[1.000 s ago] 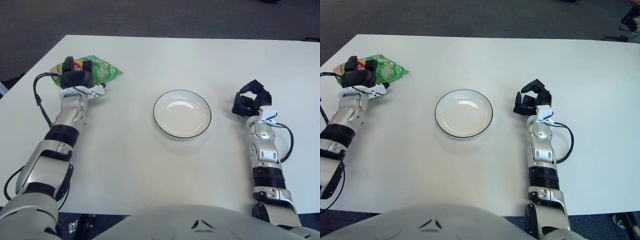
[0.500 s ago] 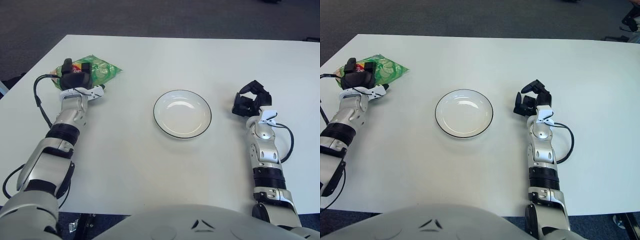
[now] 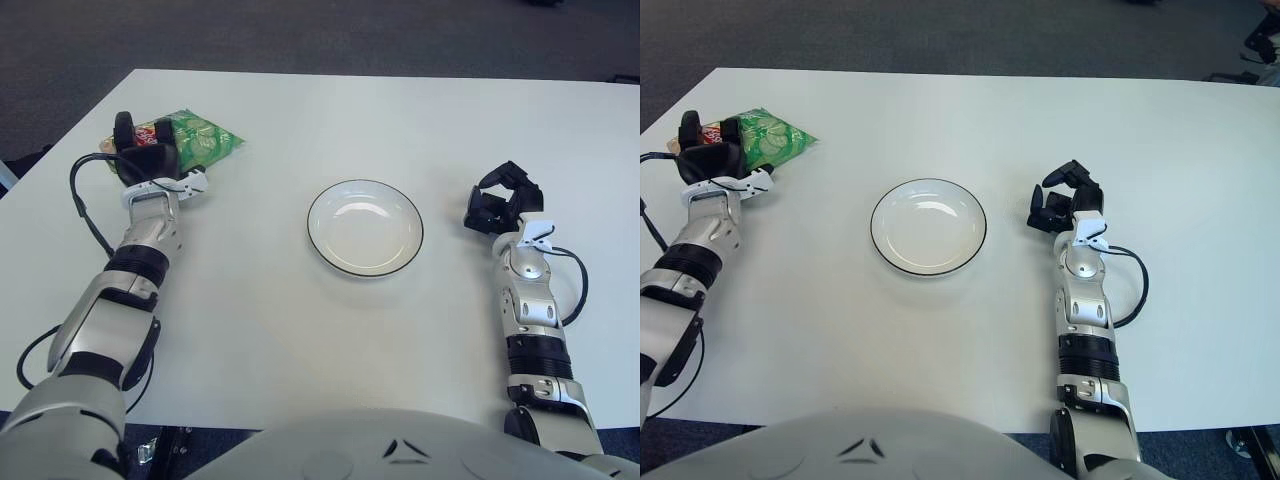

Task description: Put the snack into the plate.

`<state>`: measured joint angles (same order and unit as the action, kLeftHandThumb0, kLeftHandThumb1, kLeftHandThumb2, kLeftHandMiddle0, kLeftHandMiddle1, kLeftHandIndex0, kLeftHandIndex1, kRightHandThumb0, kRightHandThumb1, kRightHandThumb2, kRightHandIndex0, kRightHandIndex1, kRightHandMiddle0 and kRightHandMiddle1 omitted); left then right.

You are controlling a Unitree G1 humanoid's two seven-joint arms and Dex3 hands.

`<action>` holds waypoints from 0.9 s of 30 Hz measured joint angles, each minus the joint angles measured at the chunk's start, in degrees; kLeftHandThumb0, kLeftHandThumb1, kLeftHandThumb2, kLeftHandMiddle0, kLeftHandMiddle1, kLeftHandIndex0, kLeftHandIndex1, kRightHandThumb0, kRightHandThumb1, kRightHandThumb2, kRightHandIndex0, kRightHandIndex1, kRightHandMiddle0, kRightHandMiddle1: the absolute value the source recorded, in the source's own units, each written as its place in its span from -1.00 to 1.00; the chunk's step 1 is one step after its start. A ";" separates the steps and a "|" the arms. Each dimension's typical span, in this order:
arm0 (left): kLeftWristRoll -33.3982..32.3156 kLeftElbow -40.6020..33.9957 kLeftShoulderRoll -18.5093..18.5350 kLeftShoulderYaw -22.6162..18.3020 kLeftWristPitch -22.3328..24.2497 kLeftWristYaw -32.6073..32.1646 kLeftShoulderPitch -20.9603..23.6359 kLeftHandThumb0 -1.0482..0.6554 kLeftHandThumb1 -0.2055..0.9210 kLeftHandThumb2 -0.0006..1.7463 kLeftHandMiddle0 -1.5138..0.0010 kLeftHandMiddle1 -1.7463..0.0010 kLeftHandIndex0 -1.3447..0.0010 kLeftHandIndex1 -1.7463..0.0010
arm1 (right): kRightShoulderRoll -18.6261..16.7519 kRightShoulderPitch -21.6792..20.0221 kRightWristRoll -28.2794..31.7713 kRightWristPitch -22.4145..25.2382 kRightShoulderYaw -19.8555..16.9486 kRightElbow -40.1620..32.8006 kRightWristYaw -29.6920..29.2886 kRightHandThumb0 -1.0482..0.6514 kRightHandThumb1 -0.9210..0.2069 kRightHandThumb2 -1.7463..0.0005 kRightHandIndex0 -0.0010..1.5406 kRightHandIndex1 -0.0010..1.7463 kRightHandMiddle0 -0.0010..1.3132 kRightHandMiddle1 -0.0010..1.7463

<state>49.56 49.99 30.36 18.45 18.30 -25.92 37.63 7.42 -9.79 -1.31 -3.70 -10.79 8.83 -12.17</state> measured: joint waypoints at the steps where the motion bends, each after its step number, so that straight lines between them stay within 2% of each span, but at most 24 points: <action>1: -0.15 -0.28 -0.16 0.00 0.37 0.01 0.00 -0.98 1.00 0.03 0.93 0.90 1.00 0.32 | 0.01 0.00 0.00 -0.01 0.00 0.00 0.00 -0.38 0.24 -0.64 0.74 1.00 0.06 1.00; 8: -1.88 -4.31 -0.57 -0.02 1.94 2.17 -0.18 -0.97 1.00 0.04 0.88 0.83 1.00 0.22 | 0.07 0.00 0.02 -0.01 0.01 -0.03 0.07 -0.38 0.25 -0.65 0.74 1.00 0.06 1.00; 10: -2.09 -5.11 -0.57 -0.02 2.06 2.88 -0.19 -0.97 1.00 0.04 0.94 0.68 1.00 0.17 | 0.07 0.00 0.02 -0.01 0.00 -0.03 0.06 -0.38 0.25 -0.65 0.74 1.00 0.07 1.00; 15: -2.86 -6.00 -0.57 -0.13 2.58 3.82 -0.23 -0.97 1.00 0.03 0.99 0.57 1.00 0.13 | 0.07 0.00 0.02 -0.01 -0.02 -0.02 0.04 -0.39 0.26 -0.66 0.74 1.00 0.07 1.00; 27: -4.08 -0.13 -1.86 -0.07 5.17 2.34 0.72 -1.00 1.00 0.02 1.00 0.76 1.00 0.30 | 0.17 0.05 0.00 -0.37 -0.01 0.04 0.11 -0.38 0.26 -0.66 0.75 1.00 0.07 1.00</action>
<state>45.48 49.86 28.49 18.39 23.47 -23.57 38.35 7.59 -9.74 -1.31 -4.07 -10.80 8.87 -12.06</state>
